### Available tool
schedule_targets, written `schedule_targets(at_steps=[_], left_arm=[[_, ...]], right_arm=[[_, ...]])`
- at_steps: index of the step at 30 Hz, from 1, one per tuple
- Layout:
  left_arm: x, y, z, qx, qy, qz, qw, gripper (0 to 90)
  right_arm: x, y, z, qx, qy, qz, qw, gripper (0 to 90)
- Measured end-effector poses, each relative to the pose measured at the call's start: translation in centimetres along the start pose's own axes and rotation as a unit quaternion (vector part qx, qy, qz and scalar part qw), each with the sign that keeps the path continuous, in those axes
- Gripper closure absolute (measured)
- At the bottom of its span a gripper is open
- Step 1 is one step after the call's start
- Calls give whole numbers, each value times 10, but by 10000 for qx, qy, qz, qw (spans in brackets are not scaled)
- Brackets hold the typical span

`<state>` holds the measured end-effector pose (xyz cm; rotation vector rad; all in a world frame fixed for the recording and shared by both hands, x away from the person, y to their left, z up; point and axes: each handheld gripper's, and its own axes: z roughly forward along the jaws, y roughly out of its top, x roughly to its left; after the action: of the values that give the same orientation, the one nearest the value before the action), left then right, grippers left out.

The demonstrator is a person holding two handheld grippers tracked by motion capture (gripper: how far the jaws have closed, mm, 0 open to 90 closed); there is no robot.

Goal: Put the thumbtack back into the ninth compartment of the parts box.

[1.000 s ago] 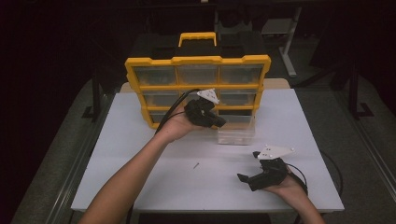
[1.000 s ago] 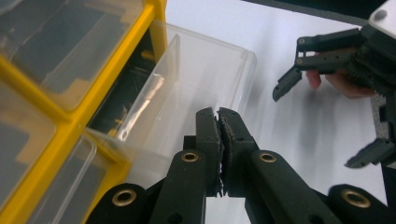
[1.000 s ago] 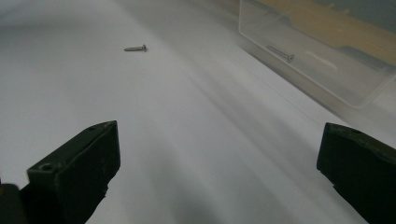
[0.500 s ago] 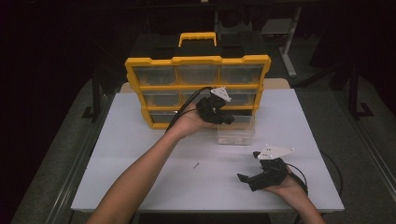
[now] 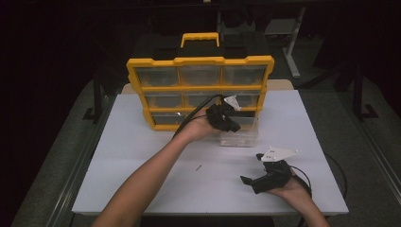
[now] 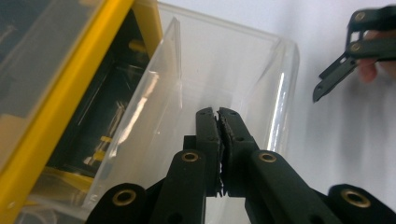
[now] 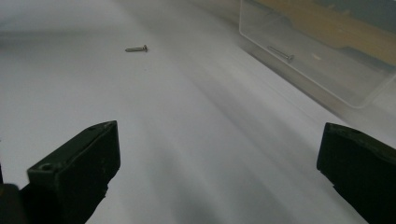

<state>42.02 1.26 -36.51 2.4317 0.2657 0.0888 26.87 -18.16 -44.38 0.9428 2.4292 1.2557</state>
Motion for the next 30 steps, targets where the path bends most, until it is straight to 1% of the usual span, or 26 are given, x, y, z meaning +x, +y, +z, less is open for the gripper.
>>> schedule_targets(at_steps=[6, 9, 14, 15, 18, 21, 22, 24, 25, 26, 27, 28, 29, 30], left_arm=[[-2, 0, 6, 118, 10, 48, 9999, 872], [-2, 1, 6, 115, 39, 36, 9999, 867], [-2, 0, 5, 90, 77, 20, 9999, 821], [-1, 1, 3, 60, 112, -4, 9999, 813], [0, 1, 0, 3, 110, -24, 9999, 801], [0, 1, -7, -76, 109, -81, 9999, 783], [0, 0, -12, -119, 113, -106, 9998, 764], [0, 0, -15, -118, 119, -134, 9998, 740], [1, -1, -17, -157, 118, -167, 9997, 740], [1, -2, -23, -194, 80, -210, 9996, 714], [1, -2, -23, -194, 80, -210, 9996, 703], [1, -4, -27, -277, 46, -278, 9992, 694], [1, -4, -27, -277, 46, -278, 9992, 687], [2, -6, -33, -319, 12, -316, 9990, 679]], right_arm=[[0, 0, 0, -10, 1, -5, 10000, 0], [0, 0, 0, -17, 2, -4, 10000, 0], [0, 0, 0, -14, 3, -4, 10000, 0], [0, 0, 0, -11, 1, -3, 10000, 0], [0, 0, 0, -12, 1, -8, 10000, 0], [0, 0, -1, -19, 1, -4, 10000, 0], [0, 0, -1, -18, 2, -8, 10000, 0], [0, 0, 0, -13, -1, -7, 10000, 0], [0, 0, 0, -13, -1, -7, 10000, 0], [0, 0, 0, -19, 0, -6, 10000, 0], [0, 0, 0, -19, -1, -10, 10000, 0], [0, 0, 0, -10, -3, -9, 10000, 0], [0, 0, 0, -5, -2, -8, 10000, 0], [0, 0, 0, -1, -2, -8, 10000, 0]])
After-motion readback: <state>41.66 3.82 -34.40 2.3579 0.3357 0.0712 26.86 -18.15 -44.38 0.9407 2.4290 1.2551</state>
